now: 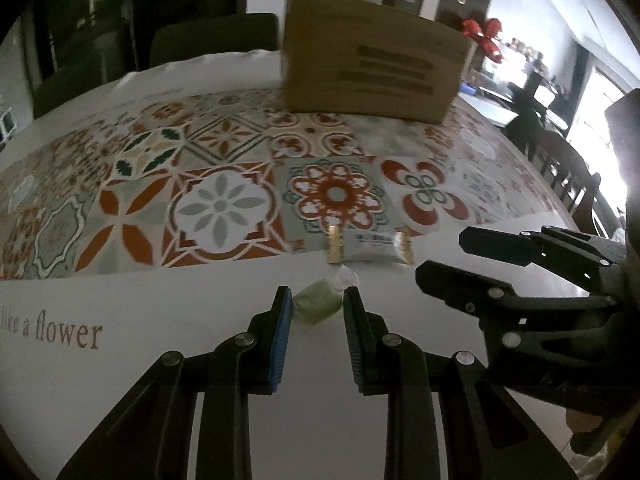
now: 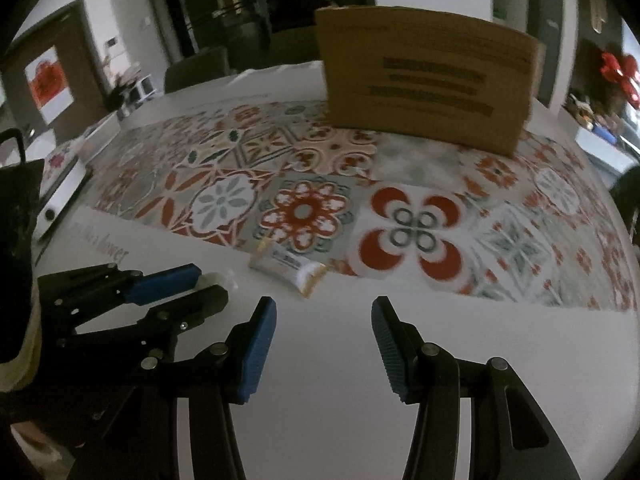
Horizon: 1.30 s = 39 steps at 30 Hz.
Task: Organize snacks
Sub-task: 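Grasp the pale green item with the left tool while the right tool grasps the white wrapped candy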
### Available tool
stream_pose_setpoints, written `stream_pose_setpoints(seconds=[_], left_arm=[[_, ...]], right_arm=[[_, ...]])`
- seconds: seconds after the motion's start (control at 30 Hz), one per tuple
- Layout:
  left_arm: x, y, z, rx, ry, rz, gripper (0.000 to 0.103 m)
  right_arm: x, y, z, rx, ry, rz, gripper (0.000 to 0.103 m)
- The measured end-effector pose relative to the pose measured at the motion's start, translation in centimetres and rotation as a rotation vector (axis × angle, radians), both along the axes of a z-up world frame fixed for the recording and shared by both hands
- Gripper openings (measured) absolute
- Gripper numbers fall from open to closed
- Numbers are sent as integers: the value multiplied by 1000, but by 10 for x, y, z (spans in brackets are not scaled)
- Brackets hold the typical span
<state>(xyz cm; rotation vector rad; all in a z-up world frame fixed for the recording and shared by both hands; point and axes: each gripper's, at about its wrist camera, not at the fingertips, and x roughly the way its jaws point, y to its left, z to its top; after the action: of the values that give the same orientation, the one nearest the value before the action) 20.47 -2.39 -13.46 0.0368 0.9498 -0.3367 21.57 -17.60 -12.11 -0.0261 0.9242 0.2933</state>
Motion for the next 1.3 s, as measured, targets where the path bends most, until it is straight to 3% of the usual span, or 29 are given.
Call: stream_pose_setpoints(seconds=[0.3, 0.57, 0.8, 0.87, 0.97, 1.3], left_arm=[[6, 10, -1, -1, 20, 79, 26], [14, 12, -1, -9, 27, 100, 26], [17, 10, 0, -9, 25, 99, 26], [18, 10, 0, -8, 24, 101, 26], [19, 11, 0, -7, 21, 102, 26], [21, 6, 17, -17, -18, 82, 26]], right_arm=[[25, 29, -4, -158, 28, 191, 51], [41, 39, -13, -208, 47, 250, 50], [46, 42, -17, -195, 58, 264, 39], [46, 43, -17, -188, 60, 264, 28], [45, 43, -17, -196, 45, 250, 22], [38, 25, 1, -106, 5, 147, 21]])
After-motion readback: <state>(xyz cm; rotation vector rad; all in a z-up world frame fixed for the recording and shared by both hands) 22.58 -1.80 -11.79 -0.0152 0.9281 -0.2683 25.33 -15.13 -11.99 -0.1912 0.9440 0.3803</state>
